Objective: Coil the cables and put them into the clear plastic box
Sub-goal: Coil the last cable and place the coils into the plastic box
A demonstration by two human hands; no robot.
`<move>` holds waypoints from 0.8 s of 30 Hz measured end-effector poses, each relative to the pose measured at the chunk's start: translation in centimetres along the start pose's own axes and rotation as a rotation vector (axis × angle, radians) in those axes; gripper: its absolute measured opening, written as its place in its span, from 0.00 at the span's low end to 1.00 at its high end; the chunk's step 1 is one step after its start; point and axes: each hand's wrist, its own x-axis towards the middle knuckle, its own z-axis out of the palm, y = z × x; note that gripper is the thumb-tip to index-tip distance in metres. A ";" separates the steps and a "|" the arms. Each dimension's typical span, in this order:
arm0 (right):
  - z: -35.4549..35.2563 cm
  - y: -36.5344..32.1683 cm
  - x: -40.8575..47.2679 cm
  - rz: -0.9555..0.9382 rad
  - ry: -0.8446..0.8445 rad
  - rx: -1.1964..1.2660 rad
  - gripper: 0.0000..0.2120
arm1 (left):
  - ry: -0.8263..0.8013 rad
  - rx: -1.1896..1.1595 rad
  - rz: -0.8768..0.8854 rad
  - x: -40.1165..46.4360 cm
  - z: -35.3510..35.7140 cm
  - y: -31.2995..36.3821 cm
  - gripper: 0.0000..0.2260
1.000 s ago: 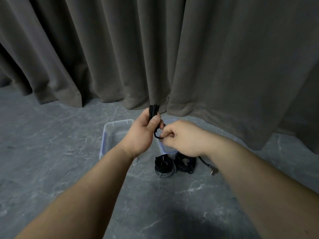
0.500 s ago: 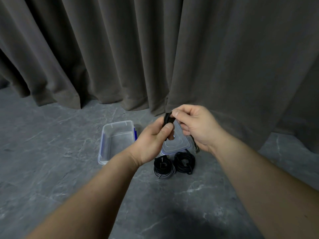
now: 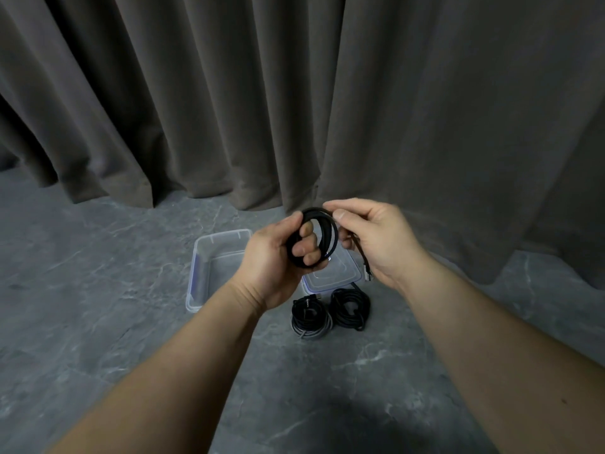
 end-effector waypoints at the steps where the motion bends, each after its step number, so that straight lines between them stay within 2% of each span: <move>1: 0.0 0.0 -0.1 0.034 -0.033 0.041 0.12 | -0.002 0.004 -0.014 0.0 -0.1 0.1 0.10; 3: 0.1 -0.1 -0.5 0.087 -0.116 0.114 0.10 | -0.021 0.008 -0.034 -0.1 -0.1 0.3 0.09; 6: 0.3 0.3 -0.8 -0.001 -0.190 -0.047 0.13 | -0.027 0.024 -0.030 -0.1 -0.2 0.4 0.12; 11: 1.0 0.8 -0.8 -0.100 -0.015 -0.132 0.14 | 0.126 0.170 0.047 0.7 0.0 -0.4 0.16; 14: 1.3 1.1 -0.7 -0.123 0.074 -0.203 0.13 | 0.206 0.278 0.103 0.7 0.1 -0.4 0.13; 16: 1.0 1.3 -0.5 -0.108 0.121 -0.228 0.13 | 0.187 0.387 0.135 0.5 -0.1 -0.3 0.09; 19: 0.9 1.4 -0.7 -0.069 0.113 -0.184 0.12 | 0.178 0.518 0.180 0.4 -0.3 -0.4 0.11; 22: 1.1 1.2 -0.7 0.038 0.050 -0.002 0.14 | 0.263 0.478 0.234 0.7 -0.4 -0.4 0.11; 24: 0.6 0.8 -0.5 0.111 0.011 0.032 0.11 | 0.317 0.452 0.247 0.8 -0.9 -0.3 0.11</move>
